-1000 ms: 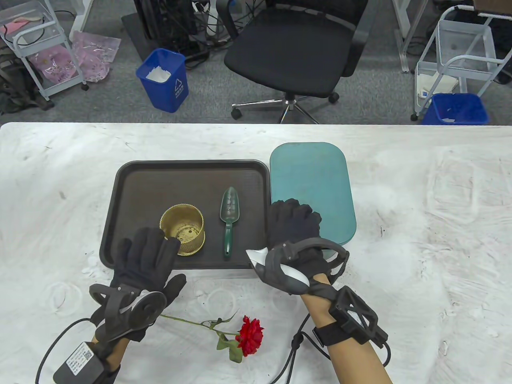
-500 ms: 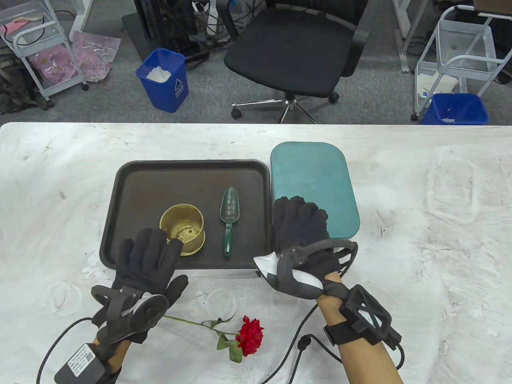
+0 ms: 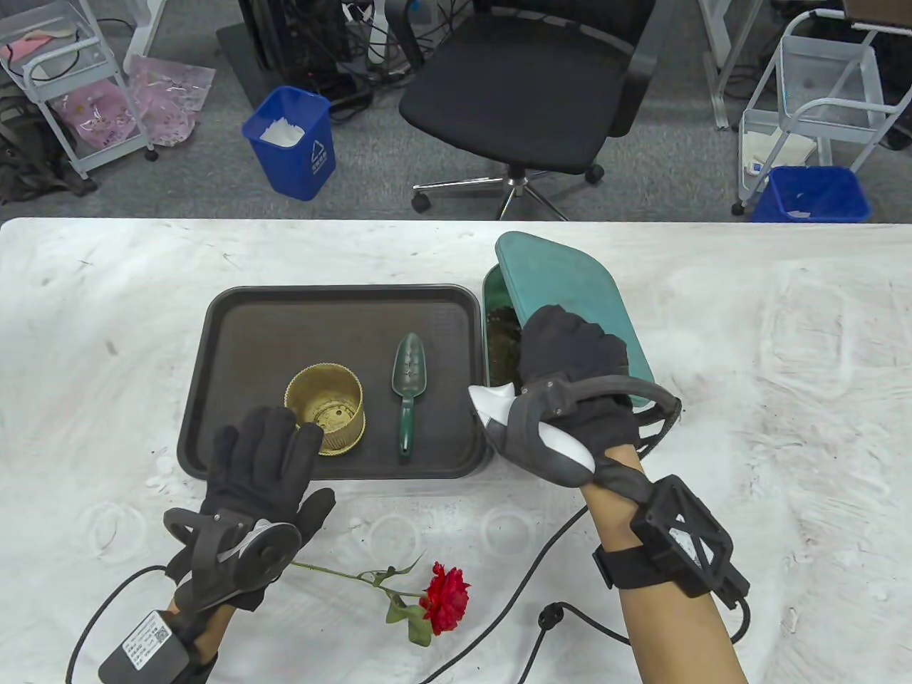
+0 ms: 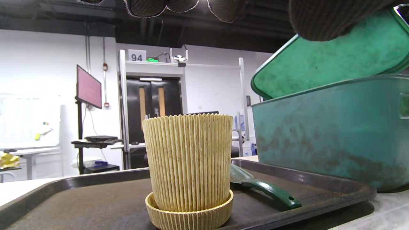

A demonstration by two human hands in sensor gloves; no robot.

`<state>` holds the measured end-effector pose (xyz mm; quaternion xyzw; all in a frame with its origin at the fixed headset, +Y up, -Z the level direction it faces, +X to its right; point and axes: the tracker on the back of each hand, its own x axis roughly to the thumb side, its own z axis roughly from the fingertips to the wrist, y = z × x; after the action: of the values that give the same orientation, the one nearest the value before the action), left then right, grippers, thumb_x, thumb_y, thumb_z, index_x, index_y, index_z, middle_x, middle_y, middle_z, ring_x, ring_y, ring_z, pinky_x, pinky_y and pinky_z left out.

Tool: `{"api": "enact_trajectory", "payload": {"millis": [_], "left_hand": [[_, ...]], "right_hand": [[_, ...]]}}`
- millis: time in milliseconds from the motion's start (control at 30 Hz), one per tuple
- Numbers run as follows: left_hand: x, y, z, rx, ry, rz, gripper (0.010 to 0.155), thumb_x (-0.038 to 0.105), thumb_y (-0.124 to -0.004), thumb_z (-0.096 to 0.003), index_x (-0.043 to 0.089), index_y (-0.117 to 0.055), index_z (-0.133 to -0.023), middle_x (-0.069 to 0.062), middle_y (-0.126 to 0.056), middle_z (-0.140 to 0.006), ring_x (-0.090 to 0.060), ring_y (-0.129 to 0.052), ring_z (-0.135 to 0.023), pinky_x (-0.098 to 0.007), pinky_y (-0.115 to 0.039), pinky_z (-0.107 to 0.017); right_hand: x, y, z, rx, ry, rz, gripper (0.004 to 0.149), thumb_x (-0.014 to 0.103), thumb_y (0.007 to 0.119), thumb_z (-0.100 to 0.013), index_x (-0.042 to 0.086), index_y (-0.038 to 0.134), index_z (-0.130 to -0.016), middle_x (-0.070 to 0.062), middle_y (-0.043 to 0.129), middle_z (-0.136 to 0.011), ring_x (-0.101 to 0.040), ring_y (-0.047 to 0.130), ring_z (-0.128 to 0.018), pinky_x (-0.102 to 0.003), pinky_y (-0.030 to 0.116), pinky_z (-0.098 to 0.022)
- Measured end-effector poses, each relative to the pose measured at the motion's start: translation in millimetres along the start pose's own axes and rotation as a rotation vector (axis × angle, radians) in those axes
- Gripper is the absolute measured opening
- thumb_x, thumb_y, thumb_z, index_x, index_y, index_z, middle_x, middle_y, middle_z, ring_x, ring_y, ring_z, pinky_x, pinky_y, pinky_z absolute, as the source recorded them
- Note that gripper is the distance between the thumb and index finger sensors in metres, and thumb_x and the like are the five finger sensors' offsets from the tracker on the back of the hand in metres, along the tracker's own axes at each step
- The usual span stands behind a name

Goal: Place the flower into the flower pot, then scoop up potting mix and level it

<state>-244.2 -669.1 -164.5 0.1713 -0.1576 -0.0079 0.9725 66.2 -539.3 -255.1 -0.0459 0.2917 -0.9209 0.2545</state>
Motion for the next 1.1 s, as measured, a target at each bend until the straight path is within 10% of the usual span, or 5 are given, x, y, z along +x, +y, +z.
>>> {"api": "enact_trajectory", "payload": {"millis": [400,733,1100], "left_hand": [[-2,2,-1,0.005,0.008,0.0,0.083,0.067,-0.068,-0.0404,0.035,-0.038,-0.11,-0.004,-0.024,-0.118,-0.037,-0.04,-0.116,-0.065,-0.042,-0.082],[-2,5,0,0.026,0.001,0.001,0.082,0.067,-0.068,-0.0405,0.035,-0.038,-0.11,-0.003,-0.025,-0.118,-0.037,-0.04,-0.116,-0.065,-0.042,-0.082],[1,6,1,0.028,-0.006,-0.001,0.082,0.067,-0.068,-0.0404,0.035,-0.038,-0.11,-0.003,-0.024,-0.118,-0.037,-0.04,-0.116,-0.065,-0.042,-0.082]], "right_hand": [[-88,20,6,-0.09,0.365,-0.16,0.042,0.032,0.076,-0.042,0.017,0.077,-0.082,-0.01,0.097,-0.061,-0.03,0.099,-0.031,-0.046,0.088,-0.02],[-159,127,87,0.15,0.982,-0.585,0.043,0.032,0.076,-0.042,0.012,0.078,-0.08,-0.011,0.098,-0.057,-0.028,0.103,-0.025,-0.043,0.091,-0.014],[-147,213,177,0.366,1.417,-1.048,0.044,0.032,0.077,-0.041,0.01,0.079,-0.079,-0.013,0.098,-0.055,-0.028,0.103,-0.023,-0.042,0.092,-0.011]]}}
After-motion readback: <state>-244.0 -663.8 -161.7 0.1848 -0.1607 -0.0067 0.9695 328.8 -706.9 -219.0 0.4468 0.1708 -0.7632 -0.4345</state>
